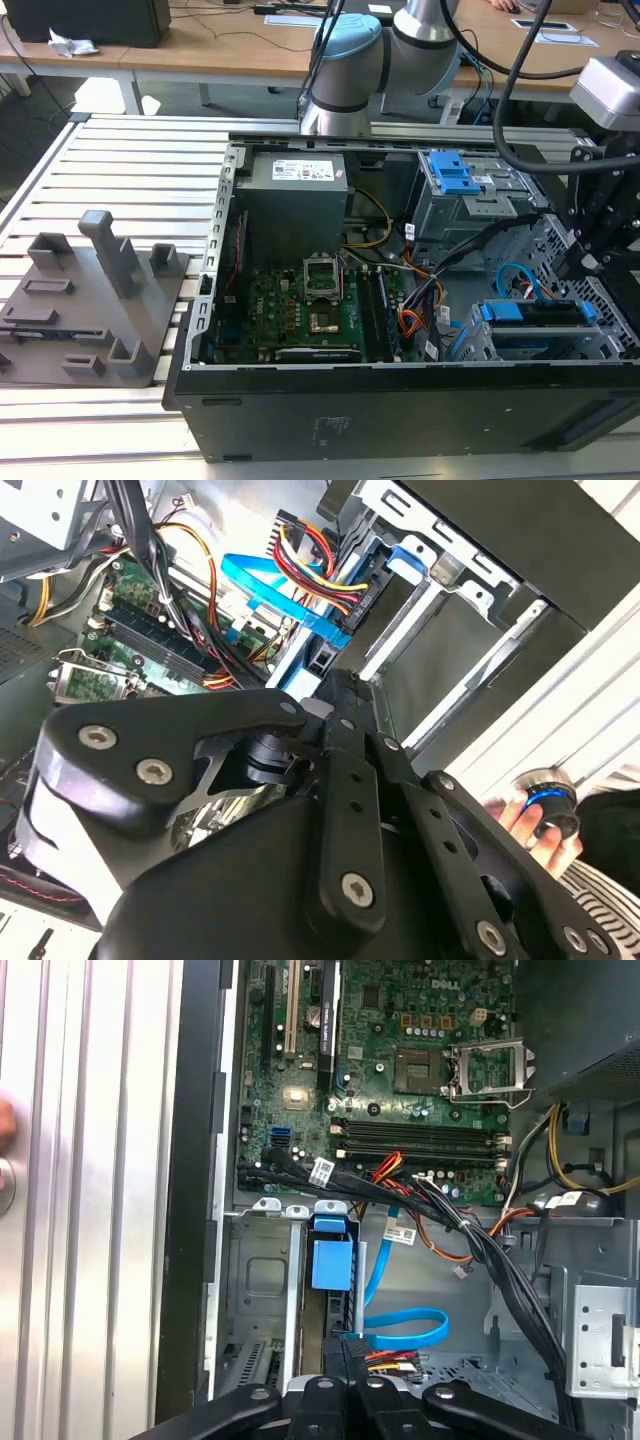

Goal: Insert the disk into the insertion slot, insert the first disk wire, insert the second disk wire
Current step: 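Insert the second disk wire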

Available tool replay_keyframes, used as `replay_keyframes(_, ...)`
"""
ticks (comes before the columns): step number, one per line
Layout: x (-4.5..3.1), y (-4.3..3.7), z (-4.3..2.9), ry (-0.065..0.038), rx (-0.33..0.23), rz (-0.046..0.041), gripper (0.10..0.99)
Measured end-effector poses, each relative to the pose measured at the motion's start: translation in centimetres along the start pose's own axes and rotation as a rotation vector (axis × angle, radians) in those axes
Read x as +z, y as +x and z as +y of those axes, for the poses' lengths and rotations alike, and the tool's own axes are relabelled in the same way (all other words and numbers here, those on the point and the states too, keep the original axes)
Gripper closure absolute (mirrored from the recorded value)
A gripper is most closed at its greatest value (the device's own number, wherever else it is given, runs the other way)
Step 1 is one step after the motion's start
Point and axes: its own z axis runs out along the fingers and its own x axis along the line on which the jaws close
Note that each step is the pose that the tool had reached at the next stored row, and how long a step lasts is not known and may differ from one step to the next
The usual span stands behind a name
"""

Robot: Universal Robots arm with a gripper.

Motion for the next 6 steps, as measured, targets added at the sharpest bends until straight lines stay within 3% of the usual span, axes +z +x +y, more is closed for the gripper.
replay_keyframes(6,-0.03,0.0,0.0,0.0,0.0,0.0003,0.98)
